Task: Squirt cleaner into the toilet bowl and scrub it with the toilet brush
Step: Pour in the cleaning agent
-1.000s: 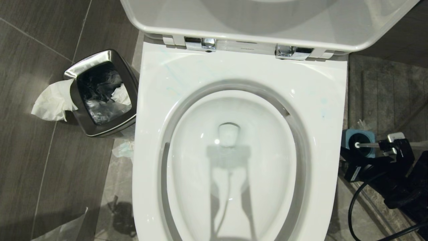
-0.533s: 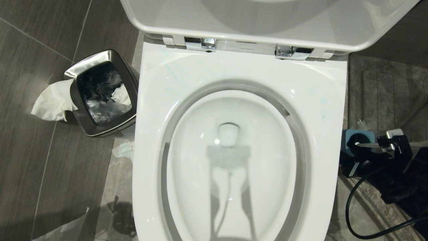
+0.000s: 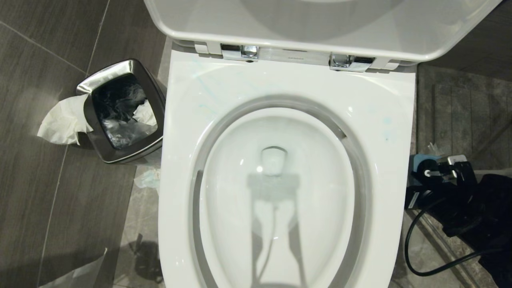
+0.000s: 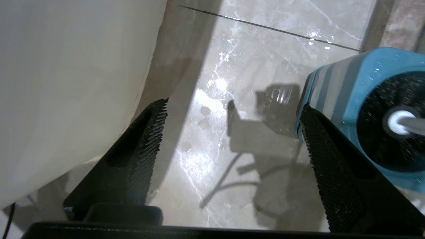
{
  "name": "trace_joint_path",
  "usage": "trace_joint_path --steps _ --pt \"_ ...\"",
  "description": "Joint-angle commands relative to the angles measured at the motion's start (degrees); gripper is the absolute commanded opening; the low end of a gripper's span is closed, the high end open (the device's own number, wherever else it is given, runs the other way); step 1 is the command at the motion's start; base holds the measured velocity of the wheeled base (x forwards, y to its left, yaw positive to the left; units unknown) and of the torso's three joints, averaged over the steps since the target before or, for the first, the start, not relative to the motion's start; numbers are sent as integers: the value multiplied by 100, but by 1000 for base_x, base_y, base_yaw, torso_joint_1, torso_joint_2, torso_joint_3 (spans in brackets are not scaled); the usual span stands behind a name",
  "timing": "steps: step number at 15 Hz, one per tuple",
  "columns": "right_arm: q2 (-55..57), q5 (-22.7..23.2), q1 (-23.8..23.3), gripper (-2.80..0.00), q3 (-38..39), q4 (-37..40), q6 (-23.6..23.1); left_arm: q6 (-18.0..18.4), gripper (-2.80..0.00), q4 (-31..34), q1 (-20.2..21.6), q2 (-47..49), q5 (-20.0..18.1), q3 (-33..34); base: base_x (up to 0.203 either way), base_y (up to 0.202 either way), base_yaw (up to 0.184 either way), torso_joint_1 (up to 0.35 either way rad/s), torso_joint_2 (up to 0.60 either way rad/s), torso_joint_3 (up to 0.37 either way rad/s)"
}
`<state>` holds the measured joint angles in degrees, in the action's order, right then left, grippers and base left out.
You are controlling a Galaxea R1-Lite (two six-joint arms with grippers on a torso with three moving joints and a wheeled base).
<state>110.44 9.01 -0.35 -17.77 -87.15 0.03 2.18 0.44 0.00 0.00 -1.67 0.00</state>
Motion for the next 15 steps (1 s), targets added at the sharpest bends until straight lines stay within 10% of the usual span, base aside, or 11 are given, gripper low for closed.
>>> trace_joint_path --steps 1,15 --pt "326 6 0 0 -240 -51 -1 2 -280 0 0 0 0 18 0 0 0 0 0 0" --pt "1476 531 304 0 -2833 -51 64 2 -280 0 0 0 0 18 0 0 0 0 0 0"
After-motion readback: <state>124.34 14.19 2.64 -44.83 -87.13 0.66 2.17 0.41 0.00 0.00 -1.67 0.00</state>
